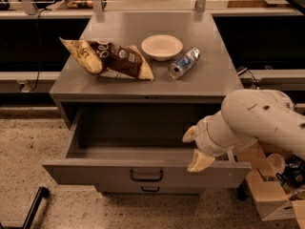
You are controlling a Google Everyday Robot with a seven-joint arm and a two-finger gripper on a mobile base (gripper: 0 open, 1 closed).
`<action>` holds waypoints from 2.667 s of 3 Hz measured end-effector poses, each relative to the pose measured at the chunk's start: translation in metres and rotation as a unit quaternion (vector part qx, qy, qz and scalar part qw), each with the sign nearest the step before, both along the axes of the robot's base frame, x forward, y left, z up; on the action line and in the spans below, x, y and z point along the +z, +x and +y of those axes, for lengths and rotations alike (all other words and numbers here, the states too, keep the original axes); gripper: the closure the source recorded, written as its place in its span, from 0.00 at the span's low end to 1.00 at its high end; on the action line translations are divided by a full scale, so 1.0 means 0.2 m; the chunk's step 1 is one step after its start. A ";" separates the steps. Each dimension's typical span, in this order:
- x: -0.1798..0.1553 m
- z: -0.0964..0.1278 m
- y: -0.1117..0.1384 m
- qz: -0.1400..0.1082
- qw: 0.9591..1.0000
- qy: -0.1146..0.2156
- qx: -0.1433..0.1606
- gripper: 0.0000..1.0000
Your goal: Open top drawer
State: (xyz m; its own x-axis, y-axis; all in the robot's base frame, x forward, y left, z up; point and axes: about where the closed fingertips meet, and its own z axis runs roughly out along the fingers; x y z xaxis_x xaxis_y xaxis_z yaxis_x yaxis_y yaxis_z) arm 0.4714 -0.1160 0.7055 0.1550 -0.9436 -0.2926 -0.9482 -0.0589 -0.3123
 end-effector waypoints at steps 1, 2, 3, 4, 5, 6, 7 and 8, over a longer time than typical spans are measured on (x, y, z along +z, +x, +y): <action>0.14 0.05 -0.06 -0.012 1.000 0.005 0.019 0.18; 0.24 0.06 -0.03 -0.030 0.999 0.005 0.018 0.00; 0.28 0.03 0.08 -0.031 0.999 -0.002 0.010 0.14; 0.24 0.02 0.21 -0.021 1.000 -0.010 0.003 0.38; 0.13 0.00 0.28 -0.006 1.000 -0.023 -0.009 0.61; -0.09 0.02 0.24 0.026 0.999 -0.032 -0.026 0.84; -0.28 0.05 0.17 0.064 0.997 -0.040 -0.029 1.00; -0.37 0.07 0.11 0.091 0.994 -0.040 -0.036 1.00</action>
Offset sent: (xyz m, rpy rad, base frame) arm 0.0051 0.0108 0.0715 0.0122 -0.1001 0.0242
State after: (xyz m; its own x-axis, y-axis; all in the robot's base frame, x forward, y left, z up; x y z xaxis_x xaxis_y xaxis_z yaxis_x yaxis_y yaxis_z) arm 0.4941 -0.1029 0.6309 0.0374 -0.9716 -0.2335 -0.9912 -0.0064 -0.1321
